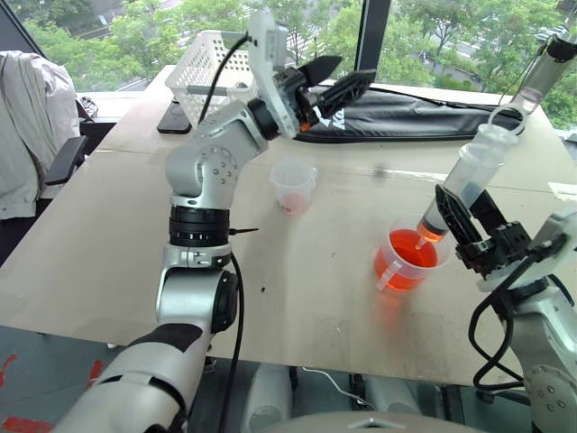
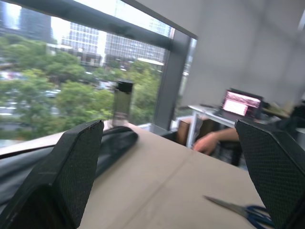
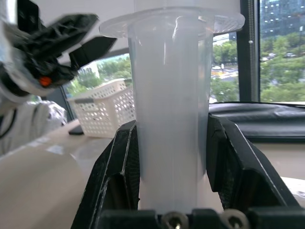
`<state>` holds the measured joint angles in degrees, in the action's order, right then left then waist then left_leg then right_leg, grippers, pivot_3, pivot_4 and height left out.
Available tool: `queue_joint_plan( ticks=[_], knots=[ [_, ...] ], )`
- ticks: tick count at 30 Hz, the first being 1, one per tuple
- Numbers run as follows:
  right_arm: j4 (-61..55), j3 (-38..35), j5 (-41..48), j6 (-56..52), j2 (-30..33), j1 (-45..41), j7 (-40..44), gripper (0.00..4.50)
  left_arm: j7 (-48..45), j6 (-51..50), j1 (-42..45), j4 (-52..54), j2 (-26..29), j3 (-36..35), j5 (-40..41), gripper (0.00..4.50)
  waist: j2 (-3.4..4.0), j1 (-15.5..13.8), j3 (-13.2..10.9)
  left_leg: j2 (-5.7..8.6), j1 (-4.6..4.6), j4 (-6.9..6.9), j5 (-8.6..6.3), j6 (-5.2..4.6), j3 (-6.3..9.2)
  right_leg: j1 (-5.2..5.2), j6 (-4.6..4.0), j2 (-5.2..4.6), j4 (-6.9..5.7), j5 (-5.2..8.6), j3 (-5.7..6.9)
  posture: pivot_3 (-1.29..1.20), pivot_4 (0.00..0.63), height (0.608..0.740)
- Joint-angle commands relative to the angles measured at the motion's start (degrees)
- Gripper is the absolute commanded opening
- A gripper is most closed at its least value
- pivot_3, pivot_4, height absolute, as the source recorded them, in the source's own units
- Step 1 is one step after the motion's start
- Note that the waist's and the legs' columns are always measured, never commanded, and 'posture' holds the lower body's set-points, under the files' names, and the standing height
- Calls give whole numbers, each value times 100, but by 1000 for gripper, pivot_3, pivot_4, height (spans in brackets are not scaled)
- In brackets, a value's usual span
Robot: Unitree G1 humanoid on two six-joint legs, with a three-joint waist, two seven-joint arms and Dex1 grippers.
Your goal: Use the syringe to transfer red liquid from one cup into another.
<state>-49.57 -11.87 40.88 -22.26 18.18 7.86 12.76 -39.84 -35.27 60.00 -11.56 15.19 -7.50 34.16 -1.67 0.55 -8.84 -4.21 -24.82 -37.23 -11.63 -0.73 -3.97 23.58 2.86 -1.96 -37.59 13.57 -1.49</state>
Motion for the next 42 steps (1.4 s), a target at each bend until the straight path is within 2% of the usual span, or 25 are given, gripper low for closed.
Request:
queue_joint_plan(
  ticks=[1,4,8,13,19,23,27,29,32,40,42],
  knots=[
    [-274,-107,219,-93,464,-214,194,1457,297,336,330,-246,72,-303,-92,4500,-1,1,0,1,0,0,0,0,-3,0,1,-1,4,0,-1,0,150,724],
    [-92,-138,107,-205,790,-426,238,1457,325,371,269,-208,80,-283,-125,4500,-2,4,0,1,0,3,0,0,-1,0,0,-1,3,0,1,0,150,724],
    [26,-335,1163,-275,488,-1267,-509,1457,382,405,196,-136,95,-332,-138,4500,-3,4,-2,0,0,4,0,0,1,0,0,-1,2,0,2,0,150,724],
    [372,54,1594,-571,572,-2528,-623,1457,687,751,251,-430,155,-534,-300,4500,-2,29,-2,0,2,2,0,0,-4,1,0,-1,0,-1,-2,0,150,724],
    [1793,1112,701,-892,-65,-4429,-956,1456,1928,1606,565,-1688,519,-599,-1330,4500,-2,36,-3,-2,5,3,1,-1,3,5,-1,5,-12,-2,2,0,150,724],
    [2830,1613,-62,-655,-776,-5280,-966,1450,2296,1854,676,-2290,745,-772,-1508,4500,-1,31,-3,-3,-2,9,1,0,-2,12,0,4,-9,-3,1,0,150,724],
    [3999,2208,-1149,11,-1210,-5592,-563,1449,2255,1840,629,-2275,799,-833,-1472,4500,-4,-32,-2,-3,-52,6,1,1,2,40,5,-5,8,0,22,0,150,724],
    [4612,2247,-1444,292,-1540,-5655,-575,1448,2198,1757,551,-2124,801,-817,-1450,4500,-6,-34,-2,-2,-105,-8,3,5,5,82,7,-7,-4,-2,27,0,150,724],
    [5278,2257,-1876,662,-1811,-5707,-481,1448,2108,1715,448,-1898,821,-740,-1471,4500,-6,-27,-3,-1,-126,-11,16,28,4,102,8,-8,-11,-3,28,0,150,724],
    [5795,2251,-2348,983,-2217,-5736,-128,1446,1723,1314,262,-1043,983,-692,-1309,4500,-6,45,-3,-4,-108,-8,5,9,6,104,6,-5,-28,-2,29,0,150,724],
    [5842,2250,-2402,1053,-2345,-5726,-56,1446,1465,955,228,-665,1063,-676,-1094,4500,-6,49,-3,-6,-104,-8,5,9,8,104,6,-3,-33,-2,29,0,150,724]
  ],
)
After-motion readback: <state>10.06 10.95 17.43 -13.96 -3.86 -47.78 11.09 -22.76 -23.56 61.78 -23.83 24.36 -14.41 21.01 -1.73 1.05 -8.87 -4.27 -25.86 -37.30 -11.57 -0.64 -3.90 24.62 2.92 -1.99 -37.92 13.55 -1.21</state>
